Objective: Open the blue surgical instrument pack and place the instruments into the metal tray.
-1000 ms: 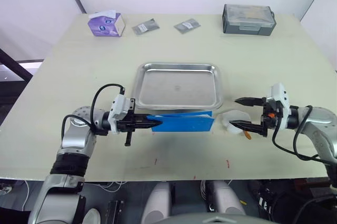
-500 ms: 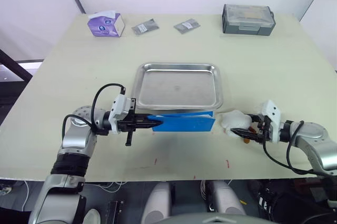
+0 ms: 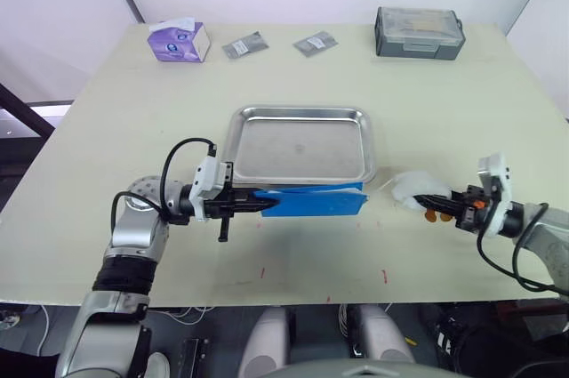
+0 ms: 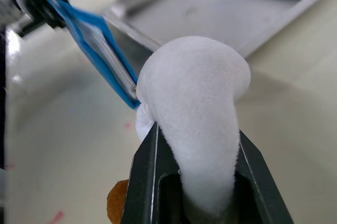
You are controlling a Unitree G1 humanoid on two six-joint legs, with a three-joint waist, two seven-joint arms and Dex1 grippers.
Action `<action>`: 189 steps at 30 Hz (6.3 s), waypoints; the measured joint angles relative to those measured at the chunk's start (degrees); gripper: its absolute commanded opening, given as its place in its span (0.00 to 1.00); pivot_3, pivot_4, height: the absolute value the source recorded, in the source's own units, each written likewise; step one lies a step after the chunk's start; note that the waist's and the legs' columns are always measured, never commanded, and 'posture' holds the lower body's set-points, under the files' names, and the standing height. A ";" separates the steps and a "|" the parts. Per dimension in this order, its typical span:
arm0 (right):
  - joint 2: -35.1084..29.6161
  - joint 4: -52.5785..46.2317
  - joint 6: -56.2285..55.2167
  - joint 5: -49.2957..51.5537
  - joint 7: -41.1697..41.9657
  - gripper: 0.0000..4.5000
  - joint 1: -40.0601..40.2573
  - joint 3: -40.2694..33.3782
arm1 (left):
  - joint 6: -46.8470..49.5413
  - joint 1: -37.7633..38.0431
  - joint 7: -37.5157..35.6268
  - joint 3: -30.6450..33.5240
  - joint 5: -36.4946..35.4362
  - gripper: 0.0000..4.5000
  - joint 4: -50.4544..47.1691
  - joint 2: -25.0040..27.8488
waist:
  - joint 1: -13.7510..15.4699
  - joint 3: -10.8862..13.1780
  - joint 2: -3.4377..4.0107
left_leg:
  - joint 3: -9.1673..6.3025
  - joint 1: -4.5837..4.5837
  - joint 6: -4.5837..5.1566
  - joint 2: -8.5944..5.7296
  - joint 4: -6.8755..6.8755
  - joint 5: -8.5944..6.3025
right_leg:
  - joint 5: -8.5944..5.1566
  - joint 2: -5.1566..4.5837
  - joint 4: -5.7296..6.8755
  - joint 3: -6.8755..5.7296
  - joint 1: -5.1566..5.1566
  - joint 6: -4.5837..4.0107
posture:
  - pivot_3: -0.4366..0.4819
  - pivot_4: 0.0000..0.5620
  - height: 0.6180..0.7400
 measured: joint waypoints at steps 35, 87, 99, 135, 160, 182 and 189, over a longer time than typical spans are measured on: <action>18.40 4.55 -15.54 -31.85 3.22 0.00 -32.82 38.83 | -1.18 -2.97 0.09 -1.19 2.00 0.00 2.89 -1.77 | -0.07 0.08 0.06 | -0.16 -0.07 -0.01 -0.09 0.03 0.01 | 0.00 -0.07 0.01 -0.13 -0.06 0.00 | 0.48 0.27 0.95; 10.45 14.79 -30.08 -30.08 9.10 0.93 -5.05 24.14 | -4.32 -4.47 -1.06 -1.13 2.86 0.00 6.00 -3.11 | 0.01 0.08 0.05 | -0.08 -0.02 -0.01 -0.09 0.02 0.01 | 0.00 -0.04 0.00 -0.06 -0.01 0.00 | 0.48 0.27 0.95; 12.45 17.88 -31.67 -30.62 10.55 0.01 -7.63 24.47 | -4.33 -4.46 -1.36 -1.07 2.94 0.00 5.99 -2.82 | -0.04 0.08 0.05 | -0.10 -0.01 -0.01 -0.09 0.02 0.01 | 0.00 -0.03 0.01 -0.07 -0.01 0.00 | 0.48 0.27 0.95; 13.09 18.77 -34.08 -31.55 11.62 0.00 -7.70 24.59 | 24.61 15.79 11.96 2.32 -6.54 0.99 -21.79 3.42 | 0.08 0.15 0.13 | -0.05 0.00 -0.01 0.06 -0.01 0.00 | 0.00 -0.05 -0.01 -0.02 -0.02 0.00 | 0.48 0.27 0.95; 13.17 18.78 -35.08 -32.07 12.38 0.00 -7.69 24.59 | 25.89 17.50 11.11 3.61 -11.49 0.00 -23.31 5.06 | 0.01 0.15 0.14 | -0.05 0.01 -0.01 0.07 -0.01 0.00 | 0.00 -0.06 -0.01 -0.02 -0.03 0.00 | 0.48 0.27 0.95; 12.74 16.78 -32.81 -26.52 16.36 0.00 -6.59 23.82 | 22.75 15.91 -1.47 12.25 -10.45 0.00 -4.56 19.84 | -0.04 0.28 0.20 | -0.03 0.01 -0.01 0.06 -0.02 0.00 | -0.01 -0.03 -0.01 -0.05 -0.03 -0.01 | 0.48 0.27 0.95; 14.04 10.41 -23.77 -17.48 13.51 0.00 -6.21 20.19 | 22.66 15.89 -1.72 12.25 -10.49 0.00 -3.82 19.82 | -0.02 0.30 0.19 | -0.05 0.01 -0.01 0.09 -0.02 0.00 | -0.01 -0.04 0.00 -0.05 -0.03 -0.01 | 0.48 0.27 0.95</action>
